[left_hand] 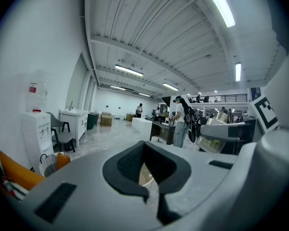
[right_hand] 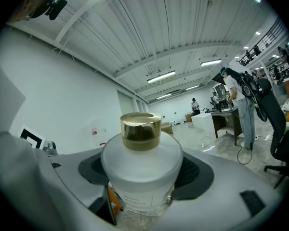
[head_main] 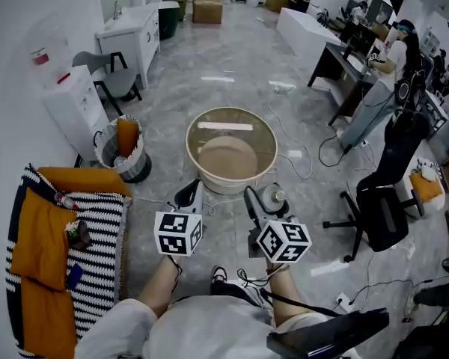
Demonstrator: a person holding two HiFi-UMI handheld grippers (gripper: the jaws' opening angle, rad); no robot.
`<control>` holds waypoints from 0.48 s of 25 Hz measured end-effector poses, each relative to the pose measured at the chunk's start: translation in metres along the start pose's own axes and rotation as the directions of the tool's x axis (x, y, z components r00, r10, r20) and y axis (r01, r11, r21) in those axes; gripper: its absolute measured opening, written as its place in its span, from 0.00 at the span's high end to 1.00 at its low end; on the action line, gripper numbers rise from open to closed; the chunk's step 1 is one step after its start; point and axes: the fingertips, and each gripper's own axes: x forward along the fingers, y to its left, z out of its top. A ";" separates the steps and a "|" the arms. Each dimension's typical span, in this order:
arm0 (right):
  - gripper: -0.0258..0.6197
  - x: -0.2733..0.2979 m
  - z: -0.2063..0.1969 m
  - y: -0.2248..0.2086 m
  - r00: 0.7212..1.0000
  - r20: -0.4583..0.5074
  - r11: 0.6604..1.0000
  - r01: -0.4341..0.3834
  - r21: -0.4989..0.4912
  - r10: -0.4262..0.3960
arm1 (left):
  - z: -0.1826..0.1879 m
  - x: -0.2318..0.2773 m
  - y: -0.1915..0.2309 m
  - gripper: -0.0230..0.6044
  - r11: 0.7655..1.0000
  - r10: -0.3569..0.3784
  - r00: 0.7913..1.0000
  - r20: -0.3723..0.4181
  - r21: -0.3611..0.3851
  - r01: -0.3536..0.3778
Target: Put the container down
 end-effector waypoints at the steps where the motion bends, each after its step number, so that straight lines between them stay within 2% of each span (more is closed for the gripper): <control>1: 0.42 0.006 0.003 -0.003 1.000 0.000 1.000 -0.004 -0.001 0.004 | 0.004 0.006 0.002 0.95 1.000 0.004 1.000 0.002 0.002 -0.004; 12: 0.42 0.066 0.020 -0.037 0.999 -0.019 0.999 -0.042 -0.013 0.042 | 0.025 0.070 0.008 0.95 1.000 0.027 1.000 0.014 0.011 -0.027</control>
